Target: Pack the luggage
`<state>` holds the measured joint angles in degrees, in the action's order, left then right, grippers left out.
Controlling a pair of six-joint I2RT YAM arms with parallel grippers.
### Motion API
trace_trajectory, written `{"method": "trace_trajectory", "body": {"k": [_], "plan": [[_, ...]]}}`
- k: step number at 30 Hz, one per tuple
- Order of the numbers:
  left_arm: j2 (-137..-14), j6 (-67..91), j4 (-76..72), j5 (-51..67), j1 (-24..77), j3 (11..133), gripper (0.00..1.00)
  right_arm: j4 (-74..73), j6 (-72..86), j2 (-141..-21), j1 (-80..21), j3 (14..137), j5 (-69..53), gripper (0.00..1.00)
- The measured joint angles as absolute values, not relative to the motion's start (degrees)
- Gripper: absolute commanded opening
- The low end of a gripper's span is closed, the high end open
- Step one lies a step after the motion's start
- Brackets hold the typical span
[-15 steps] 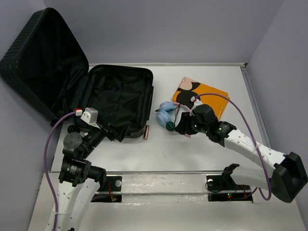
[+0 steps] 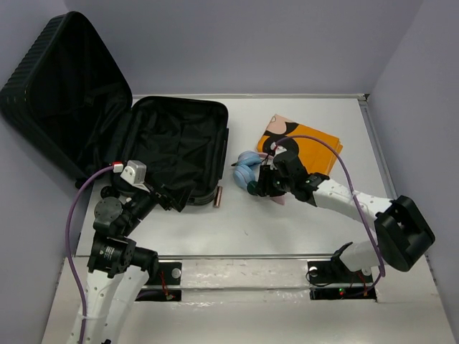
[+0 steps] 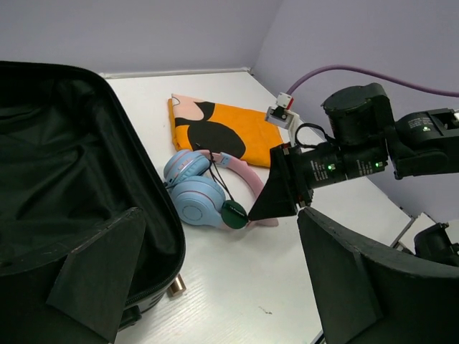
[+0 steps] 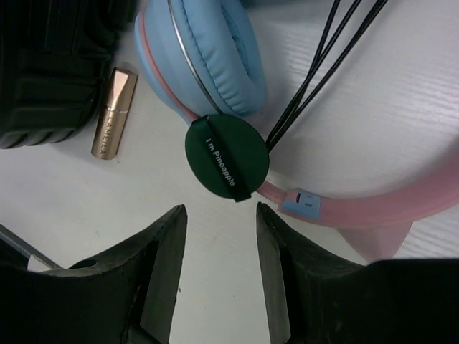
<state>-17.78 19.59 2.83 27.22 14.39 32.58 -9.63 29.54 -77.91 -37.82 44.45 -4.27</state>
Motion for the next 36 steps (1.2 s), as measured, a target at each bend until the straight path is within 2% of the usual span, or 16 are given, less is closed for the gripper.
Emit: {"method": "trace_trajectory", "body": {"k": [7, 12, 15, 19, 26, 32, 36], "plan": [[-17.8, 19.6, 2.8, 27.5, 14.4, 32.6, 0.99, -8.2, 28.5, -83.5, -37.8, 47.5, -0.8, 0.49], [-17.8, 19.6, 2.8, 27.6, 14.4, 32.6, 0.99, -8.0, 28.3, -85.7, -37.8, 47.9, 0.1, 0.44], [-17.8, 19.6, 2.8, 27.7, 14.4, 32.6, 0.99, -8.0, 28.3, -86.1, -37.8, 47.9, 0.5, 0.20], [-17.8, 19.6, 2.8, 27.7, 14.4, 32.6, 0.99, -7.8, 28.1, -86.1, -37.8, 47.9, 1.2, 0.07], [-17.8, 19.6, 2.8, 27.7, 14.4, 32.6, 0.99, -8.3, 28.1, -82.9, -37.8, 47.9, 1.8, 0.07], [-17.4, 19.6, 2.8, 27.7, 14.4, 32.6, 0.99, -9.0, 28.3, -73.6, -38.6, 48.1, 0.3, 0.07], [-15.4, 19.6, 3.2, 25.6, 13.8, 32.6, 0.99, -8.8, 28.8, -74.4, -39.7, 53.7, -2.6, 0.07]]}}
